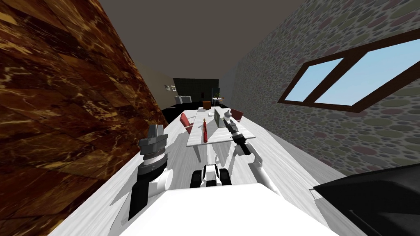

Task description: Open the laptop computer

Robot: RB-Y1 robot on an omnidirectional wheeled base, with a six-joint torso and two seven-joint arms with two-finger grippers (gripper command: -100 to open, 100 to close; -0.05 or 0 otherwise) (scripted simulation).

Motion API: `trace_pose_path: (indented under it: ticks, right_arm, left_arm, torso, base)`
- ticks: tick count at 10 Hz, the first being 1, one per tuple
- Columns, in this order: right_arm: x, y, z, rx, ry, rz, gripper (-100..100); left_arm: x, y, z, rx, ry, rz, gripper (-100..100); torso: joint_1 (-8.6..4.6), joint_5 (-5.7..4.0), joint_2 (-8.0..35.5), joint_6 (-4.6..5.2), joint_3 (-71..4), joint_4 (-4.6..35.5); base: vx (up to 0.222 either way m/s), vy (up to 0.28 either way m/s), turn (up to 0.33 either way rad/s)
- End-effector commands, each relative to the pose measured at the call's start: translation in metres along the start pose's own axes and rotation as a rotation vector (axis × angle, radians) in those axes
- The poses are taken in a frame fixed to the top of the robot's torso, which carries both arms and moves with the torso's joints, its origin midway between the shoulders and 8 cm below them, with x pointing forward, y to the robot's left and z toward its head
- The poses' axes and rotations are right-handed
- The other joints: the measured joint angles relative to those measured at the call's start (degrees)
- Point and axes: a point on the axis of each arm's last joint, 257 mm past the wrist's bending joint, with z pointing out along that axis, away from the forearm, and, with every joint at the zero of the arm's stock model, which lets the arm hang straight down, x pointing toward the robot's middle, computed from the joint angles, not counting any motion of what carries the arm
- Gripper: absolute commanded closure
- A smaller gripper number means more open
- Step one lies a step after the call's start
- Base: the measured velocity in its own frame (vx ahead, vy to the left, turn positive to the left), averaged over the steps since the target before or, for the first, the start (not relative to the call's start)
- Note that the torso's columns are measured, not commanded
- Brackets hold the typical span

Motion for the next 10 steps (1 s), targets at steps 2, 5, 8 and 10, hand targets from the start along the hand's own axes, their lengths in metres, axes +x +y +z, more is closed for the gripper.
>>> trace_pose_path:
  ticks: [2, 5, 8, 10]
  right_arm:
    - [0.031, -0.019, 0.015, 0.031, 0.079, -0.154, -100]
    - [0.053, -0.036, 0.027, 0.053, 0.143, -0.277, -100]
    - [0.068, -0.051, 0.030, 0.070, 0.188, -0.339, -100]
    - [0.082, -0.069, 0.041, 0.086, 0.245, -0.473, -100]
  left_arm:
    - [0.000, 0.000, 0.000, 0.000, 0.000, 0.000, 0]
    - [0.000, 0.000, 0.000, 0.000, 0.000, 0.000, 0]
    - [0.000, 0.000, 0.000, 0.000, 0.000, 0.000, 0]
    - [0.000, 0.000, 0.000, 0.000, 0.000, 0.000, 0]
  torso:
    - [-0.08, -0.02, 0.11, 0.00, 0.07, 0.03]
    - [-0.01, 0.00, 0.13, 0.01, 0.08, 0.03]
    - [-0.06, -0.01, 0.03, 0.01, 0.01, 0.01]
    - [-0.05, -0.01, 0.09, 0.01, 0.06, 0.02]
  base:
    - [0.032, 0.077, -0.040]
    - [0.019, 0.083, -0.028]
    - [0.025, 0.074, -0.019]
    - [0.019, 0.080, -0.042]
